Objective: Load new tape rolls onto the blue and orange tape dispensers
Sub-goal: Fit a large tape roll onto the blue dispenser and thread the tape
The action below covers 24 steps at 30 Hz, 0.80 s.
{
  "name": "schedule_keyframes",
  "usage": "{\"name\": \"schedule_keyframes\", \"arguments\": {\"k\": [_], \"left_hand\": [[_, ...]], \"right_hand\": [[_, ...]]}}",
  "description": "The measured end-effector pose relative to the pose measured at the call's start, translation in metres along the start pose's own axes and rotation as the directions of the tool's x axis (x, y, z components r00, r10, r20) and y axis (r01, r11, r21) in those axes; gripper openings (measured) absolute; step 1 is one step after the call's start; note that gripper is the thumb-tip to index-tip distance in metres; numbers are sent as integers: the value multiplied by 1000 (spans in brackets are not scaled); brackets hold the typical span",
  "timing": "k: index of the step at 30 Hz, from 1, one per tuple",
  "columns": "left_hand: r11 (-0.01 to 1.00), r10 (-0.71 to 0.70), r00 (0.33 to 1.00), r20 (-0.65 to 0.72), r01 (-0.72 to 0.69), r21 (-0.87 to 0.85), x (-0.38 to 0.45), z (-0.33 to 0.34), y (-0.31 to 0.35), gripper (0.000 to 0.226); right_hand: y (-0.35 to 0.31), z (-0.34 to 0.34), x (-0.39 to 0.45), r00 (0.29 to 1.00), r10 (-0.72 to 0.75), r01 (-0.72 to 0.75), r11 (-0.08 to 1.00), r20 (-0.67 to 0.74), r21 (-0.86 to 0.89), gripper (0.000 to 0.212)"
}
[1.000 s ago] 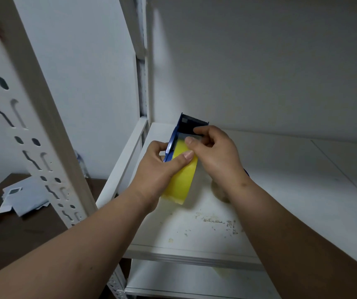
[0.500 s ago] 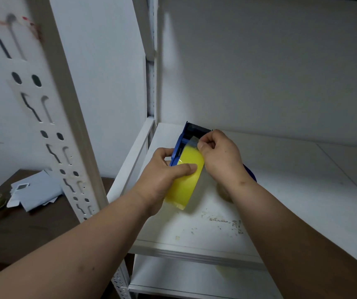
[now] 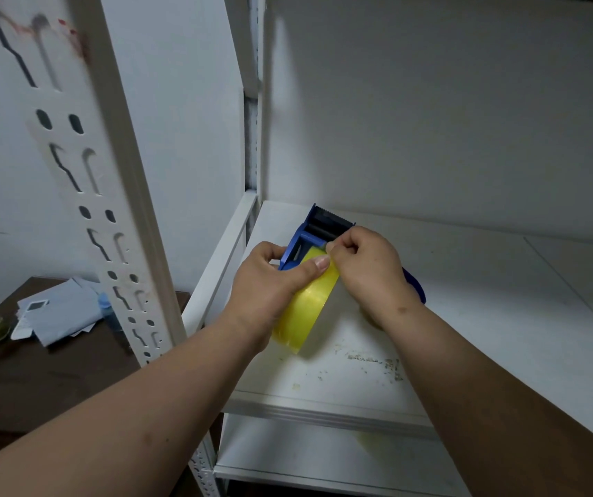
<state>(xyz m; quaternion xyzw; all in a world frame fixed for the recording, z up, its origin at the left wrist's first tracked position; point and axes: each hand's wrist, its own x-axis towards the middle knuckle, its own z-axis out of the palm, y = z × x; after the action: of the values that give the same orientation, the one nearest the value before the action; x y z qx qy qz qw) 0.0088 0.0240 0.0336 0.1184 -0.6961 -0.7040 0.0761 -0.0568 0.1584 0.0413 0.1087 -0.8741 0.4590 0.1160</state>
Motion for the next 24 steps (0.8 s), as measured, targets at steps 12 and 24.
{"name": "schedule_keyframes", "arguments": {"k": [12, 24], "left_hand": [[996, -77, 996, 50, 79, -33, 3, -3, -9, 53], [999, -14, 998, 64, 17, -49, 7, -4, -20, 46]], "right_hand": [[-2, 2, 2, 998, -5, -9, 966, -56, -257, 20], [8, 7, 1, 996, -17, -14, 943, -90, -332, 18]]}}
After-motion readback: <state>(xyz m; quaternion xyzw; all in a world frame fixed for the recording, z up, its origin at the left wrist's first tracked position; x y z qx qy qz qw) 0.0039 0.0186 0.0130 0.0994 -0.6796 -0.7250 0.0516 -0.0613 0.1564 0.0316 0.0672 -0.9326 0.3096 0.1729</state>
